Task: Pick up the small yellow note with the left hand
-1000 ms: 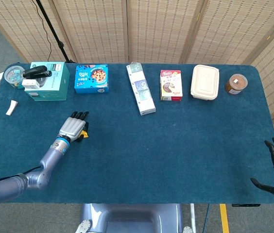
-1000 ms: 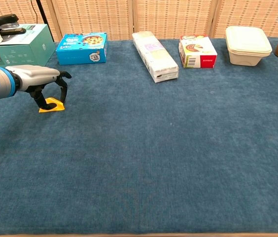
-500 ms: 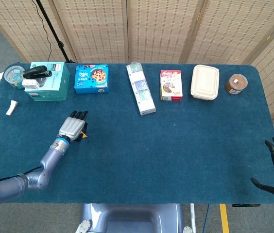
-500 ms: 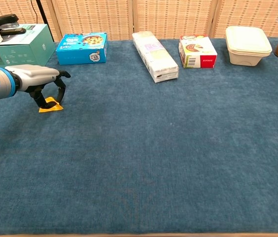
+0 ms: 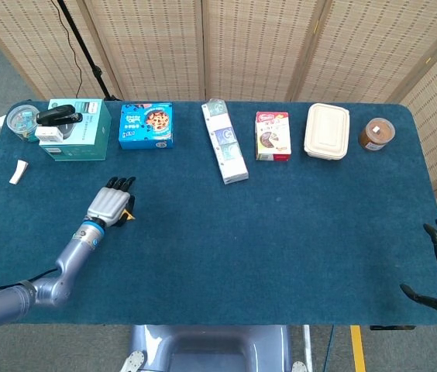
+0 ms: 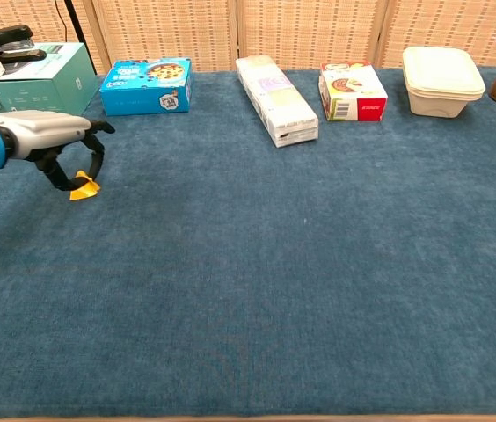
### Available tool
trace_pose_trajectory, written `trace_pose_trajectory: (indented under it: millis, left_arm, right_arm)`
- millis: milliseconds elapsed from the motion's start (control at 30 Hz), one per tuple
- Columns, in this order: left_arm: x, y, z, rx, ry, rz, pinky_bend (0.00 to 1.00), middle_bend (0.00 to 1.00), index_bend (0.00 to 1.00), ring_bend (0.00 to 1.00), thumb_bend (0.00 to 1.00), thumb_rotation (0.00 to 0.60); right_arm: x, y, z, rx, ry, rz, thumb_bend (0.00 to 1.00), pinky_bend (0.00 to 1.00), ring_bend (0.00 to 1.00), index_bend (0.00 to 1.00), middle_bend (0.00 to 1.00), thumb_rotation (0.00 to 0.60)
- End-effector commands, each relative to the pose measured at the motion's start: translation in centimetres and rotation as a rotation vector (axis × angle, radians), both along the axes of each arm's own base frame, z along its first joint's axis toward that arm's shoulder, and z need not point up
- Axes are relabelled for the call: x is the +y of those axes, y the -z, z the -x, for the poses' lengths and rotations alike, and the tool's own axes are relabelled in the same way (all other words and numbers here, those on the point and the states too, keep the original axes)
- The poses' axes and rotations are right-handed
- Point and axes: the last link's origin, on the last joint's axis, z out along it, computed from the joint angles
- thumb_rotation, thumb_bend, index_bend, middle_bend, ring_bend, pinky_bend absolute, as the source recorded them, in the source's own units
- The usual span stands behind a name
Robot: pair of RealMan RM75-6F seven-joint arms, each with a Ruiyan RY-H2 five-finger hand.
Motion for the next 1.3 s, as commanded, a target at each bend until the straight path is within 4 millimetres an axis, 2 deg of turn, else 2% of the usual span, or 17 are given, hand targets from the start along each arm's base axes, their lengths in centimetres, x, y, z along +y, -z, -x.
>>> trace_pose_trajectory:
  millis: [33,467,800,1067,1300]
  left_arm:
    - [-0.7,-1.1,1.0,-0.008,-0.003,-0.007,0.0,0.0,0.61,0.0,0.46,0.6]
    - [-3.9,-4.9,5.0,-0.021,0.004,-0.014,0.0,0.0,0.61,0.0,0.46,0.6]
    - [-6.5,-8.2,6.8,-0.046,0.022,-0.05,0.0,0.0,0.61,0.0,0.46,0.6]
    - [-9.2,-11.6,6.5,-0.024,0.061,-0.058,0.0,0.0,0.61,0.0,0.46,0.6]
    - [-9.7,-11.8,5.2,0.033,0.084,-0.035,0.0,0.0,0.61,0.0,0.46,0.6]
  right_arm:
    - [0.0,0.1,0.0,-0.001,-0.002,-0.004,0.0,0.0,0.0,0.0,0.0,0.6]
    - [0.1,0.3,-0.3,-0.004,-0.007,-0.014,0.0,0.0,0.0,0.0,0.0,0.6]
    - [0.4,0.0,-0.5,-0.007,-0.015,-0.007,0.0,0.0,0.0,0.0,0.0,0.6]
    - [0.5,-0.1,-0.6,-0.013,-0.018,-0.003,0.0,0.0,0.0,0.0,0.0,0.6]
    - [0.5,-0.4,-0.5,-0.02,-0.017,0.003,0.0,0.0,0.0,0.0,0.0,0.6]
